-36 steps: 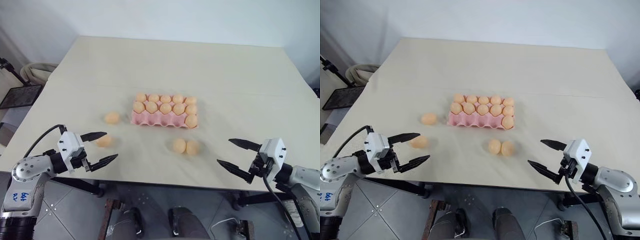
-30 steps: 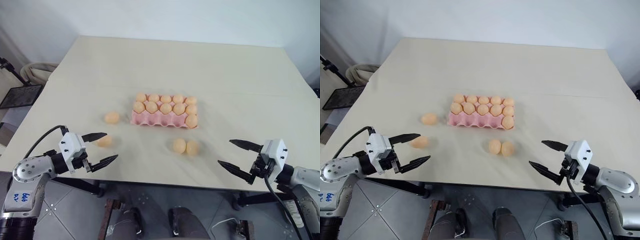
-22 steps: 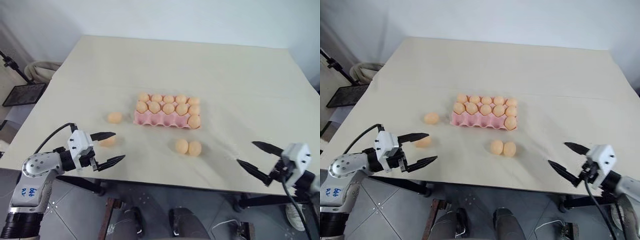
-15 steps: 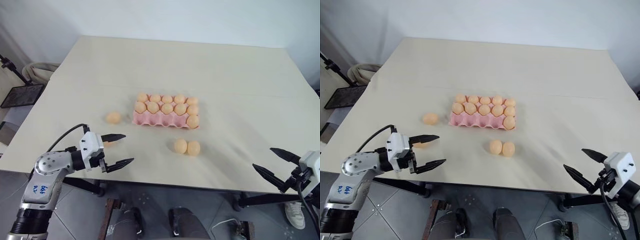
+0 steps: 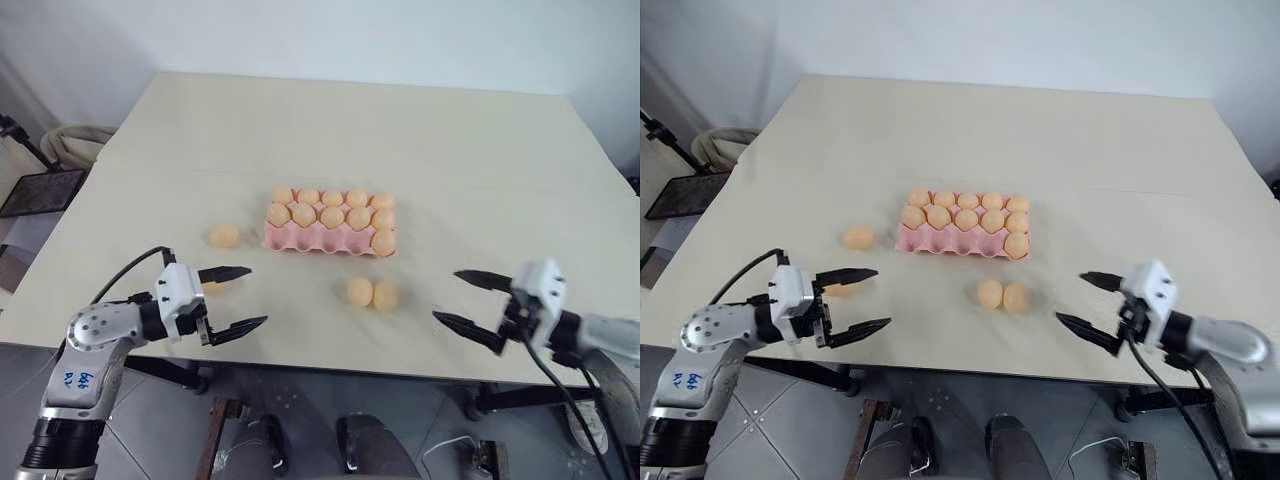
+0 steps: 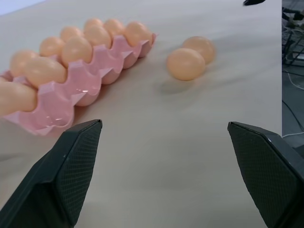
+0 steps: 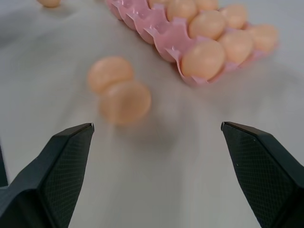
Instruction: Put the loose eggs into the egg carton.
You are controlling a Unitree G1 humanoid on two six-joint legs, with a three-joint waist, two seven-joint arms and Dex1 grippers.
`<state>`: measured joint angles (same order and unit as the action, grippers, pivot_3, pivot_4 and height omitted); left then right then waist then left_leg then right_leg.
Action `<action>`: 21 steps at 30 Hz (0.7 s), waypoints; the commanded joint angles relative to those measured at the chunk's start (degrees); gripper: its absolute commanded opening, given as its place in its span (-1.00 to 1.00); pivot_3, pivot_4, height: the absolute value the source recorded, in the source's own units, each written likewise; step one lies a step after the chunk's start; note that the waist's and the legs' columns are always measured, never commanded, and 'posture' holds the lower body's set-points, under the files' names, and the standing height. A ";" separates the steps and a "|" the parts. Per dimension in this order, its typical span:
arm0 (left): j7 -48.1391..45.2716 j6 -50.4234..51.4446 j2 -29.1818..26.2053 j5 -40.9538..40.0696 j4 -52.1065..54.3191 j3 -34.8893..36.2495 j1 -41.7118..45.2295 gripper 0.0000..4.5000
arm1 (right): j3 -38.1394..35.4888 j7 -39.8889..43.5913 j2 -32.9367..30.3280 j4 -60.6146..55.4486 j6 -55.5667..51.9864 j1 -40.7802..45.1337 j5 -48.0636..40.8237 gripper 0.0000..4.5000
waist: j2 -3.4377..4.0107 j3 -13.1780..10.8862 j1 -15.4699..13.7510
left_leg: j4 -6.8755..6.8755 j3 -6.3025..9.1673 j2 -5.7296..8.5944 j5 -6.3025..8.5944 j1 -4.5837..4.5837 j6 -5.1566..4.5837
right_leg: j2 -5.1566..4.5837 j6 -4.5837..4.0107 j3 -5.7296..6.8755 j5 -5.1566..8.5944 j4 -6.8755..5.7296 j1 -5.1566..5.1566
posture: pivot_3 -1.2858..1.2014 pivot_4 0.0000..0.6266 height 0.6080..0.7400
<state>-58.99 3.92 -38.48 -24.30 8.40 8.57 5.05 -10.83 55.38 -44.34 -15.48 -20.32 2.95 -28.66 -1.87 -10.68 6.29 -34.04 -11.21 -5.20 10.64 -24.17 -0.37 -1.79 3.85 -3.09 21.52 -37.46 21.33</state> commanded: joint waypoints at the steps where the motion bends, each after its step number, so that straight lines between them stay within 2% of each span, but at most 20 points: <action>1: -0.65 0.12 -0.60 -2.71 3.76 2.18 -1.94 1.00 | 5.07 -1.26 1.30 1.58 -3.20 5.63 1.59 0.99 | 0.00 0.00 0.01 | 0.00 0.00 -0.02 0.01 -0.01 0.01 | 0.01 -0.02 0.00 0.01 0.00 0.01 | 0.03 -0.52 1.00; 10: 0.11 0.53 -0.74 -2.67 5.82 3.11 -4.06 1.00 | 14.95 1.88 4.30 8.12 -1.15 11.79 6.59 0.99 | 0.00 0.00 -0.46 | 0.03 -0.03 0.00 0.02 -0.08 0.09 | 0.01 -0.06 0.01 0.05 0.03 0.06 | 0.03 -0.52 1.00; 19: 1.24 0.17 -0.13 -2.15 5.52 2.48 -3.57 1.00 | 17.88 -0.36 9.46 12.95 0.73 14.82 11.07 0.99 | 0.00 0.00 -0.03 | 0.02 -0.03 -0.03 0.01 -0.08 0.11 | 0.04 -0.05 0.02 0.04 -0.04 0.08 | 0.03 -0.52 1.00; 21: 1.25 0.07 -0.20 -2.13 5.19 2.55 -3.29 1.00 | 17.26 -0.35 9.77 13.05 1.02 14.81 10.92 0.83 | 0.00 0.00 -0.03 | 0.02 -0.03 -0.03 0.00 -0.08 0.13 | 0.04 -0.05 0.02 0.04 -0.03 0.08 | 0.03 -0.52 1.00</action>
<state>-58.00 4.89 -38.69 -26.07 12.02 10.48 1.43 7.80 55.31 -34.81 -1.85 -20.31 17.40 -17.61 -1.87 -10.68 6.26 -34.02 -11.24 -5.22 10.64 -24.24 -0.24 -1.75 3.80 -3.07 21.56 -37.50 21.41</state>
